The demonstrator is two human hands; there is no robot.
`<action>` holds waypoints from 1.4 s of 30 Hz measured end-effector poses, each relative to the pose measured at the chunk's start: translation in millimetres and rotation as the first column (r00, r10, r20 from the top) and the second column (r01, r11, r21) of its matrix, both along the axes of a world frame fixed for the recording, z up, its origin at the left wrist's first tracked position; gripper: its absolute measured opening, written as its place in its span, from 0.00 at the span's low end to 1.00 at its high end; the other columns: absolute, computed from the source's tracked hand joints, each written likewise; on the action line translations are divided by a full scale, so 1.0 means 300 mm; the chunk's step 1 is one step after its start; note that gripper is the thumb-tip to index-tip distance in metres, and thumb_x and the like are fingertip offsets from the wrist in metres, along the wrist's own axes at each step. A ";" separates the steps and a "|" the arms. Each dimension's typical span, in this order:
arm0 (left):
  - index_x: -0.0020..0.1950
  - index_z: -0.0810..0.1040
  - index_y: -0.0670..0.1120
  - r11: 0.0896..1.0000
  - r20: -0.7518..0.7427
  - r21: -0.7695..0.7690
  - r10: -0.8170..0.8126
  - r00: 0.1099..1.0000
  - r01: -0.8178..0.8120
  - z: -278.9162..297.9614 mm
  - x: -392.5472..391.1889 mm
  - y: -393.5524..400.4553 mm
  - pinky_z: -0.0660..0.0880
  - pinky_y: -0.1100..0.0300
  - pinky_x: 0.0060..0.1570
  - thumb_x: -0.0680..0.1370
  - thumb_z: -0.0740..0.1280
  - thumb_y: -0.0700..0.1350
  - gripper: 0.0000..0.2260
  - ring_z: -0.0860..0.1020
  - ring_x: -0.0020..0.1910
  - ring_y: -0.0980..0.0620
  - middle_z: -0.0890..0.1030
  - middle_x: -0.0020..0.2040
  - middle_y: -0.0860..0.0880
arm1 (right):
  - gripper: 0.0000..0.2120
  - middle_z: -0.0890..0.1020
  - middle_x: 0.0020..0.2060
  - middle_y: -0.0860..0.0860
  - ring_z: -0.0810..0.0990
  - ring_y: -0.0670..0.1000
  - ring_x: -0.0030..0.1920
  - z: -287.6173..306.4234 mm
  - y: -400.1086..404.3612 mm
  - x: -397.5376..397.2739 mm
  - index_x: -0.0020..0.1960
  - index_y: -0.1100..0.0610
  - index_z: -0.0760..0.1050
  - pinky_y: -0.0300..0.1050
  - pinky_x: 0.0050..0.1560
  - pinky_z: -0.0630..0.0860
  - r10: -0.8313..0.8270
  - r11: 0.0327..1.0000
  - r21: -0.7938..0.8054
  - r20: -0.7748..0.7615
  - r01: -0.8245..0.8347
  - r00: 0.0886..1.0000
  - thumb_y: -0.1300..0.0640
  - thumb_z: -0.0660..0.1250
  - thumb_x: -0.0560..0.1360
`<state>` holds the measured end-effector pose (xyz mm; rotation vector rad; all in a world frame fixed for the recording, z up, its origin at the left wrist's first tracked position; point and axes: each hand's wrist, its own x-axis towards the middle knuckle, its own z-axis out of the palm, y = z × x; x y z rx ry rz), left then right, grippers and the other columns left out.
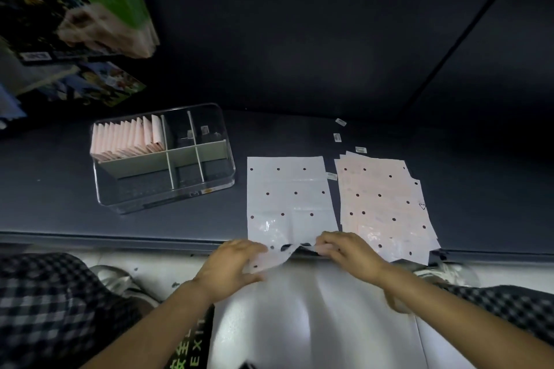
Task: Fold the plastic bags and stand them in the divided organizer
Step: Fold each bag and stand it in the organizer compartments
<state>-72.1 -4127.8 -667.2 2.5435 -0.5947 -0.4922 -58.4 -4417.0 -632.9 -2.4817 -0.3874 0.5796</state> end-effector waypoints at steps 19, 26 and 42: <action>0.63 0.74 0.50 0.877 0.286 -0.386 0.408 0.867 -0.285 0.137 0.185 -0.052 0.64 0.64 0.63 0.78 0.64 0.52 0.14 0.68 0.65 0.56 0.73 0.65 0.54 | 0.06 0.81 0.50 0.51 0.76 0.54 0.57 0.110 0.086 0.560 0.50 0.55 0.77 0.46 0.56 0.72 -0.236 0.966 -0.111 -0.002 0.235 0.972 0.53 0.66 0.76; 0.71 0.69 0.45 0.997 0.338 0.074 -0.028 0.941 0.003 0.020 0.132 -0.119 0.53 0.45 0.71 0.77 0.66 0.53 0.24 0.62 0.74 0.46 0.65 0.74 0.47 | 0.17 0.73 0.64 0.54 0.70 0.57 0.64 -0.008 0.151 0.392 0.67 0.56 0.69 0.47 0.64 0.66 -0.093 0.940 -0.289 0.293 0.181 0.952 0.54 0.60 0.79; 0.75 0.37 0.51 0.916 0.139 0.360 -0.242 0.960 0.179 -0.055 0.094 0.126 0.34 0.46 0.71 0.76 0.40 0.67 0.33 0.36 0.74 0.52 0.39 0.76 0.53 | 0.36 0.74 0.66 0.54 0.74 0.54 0.66 -0.075 -0.076 -0.016 0.66 0.61 0.73 0.46 0.72 0.48 0.245 0.825 -0.560 0.229 -0.079 0.942 0.40 0.38 0.80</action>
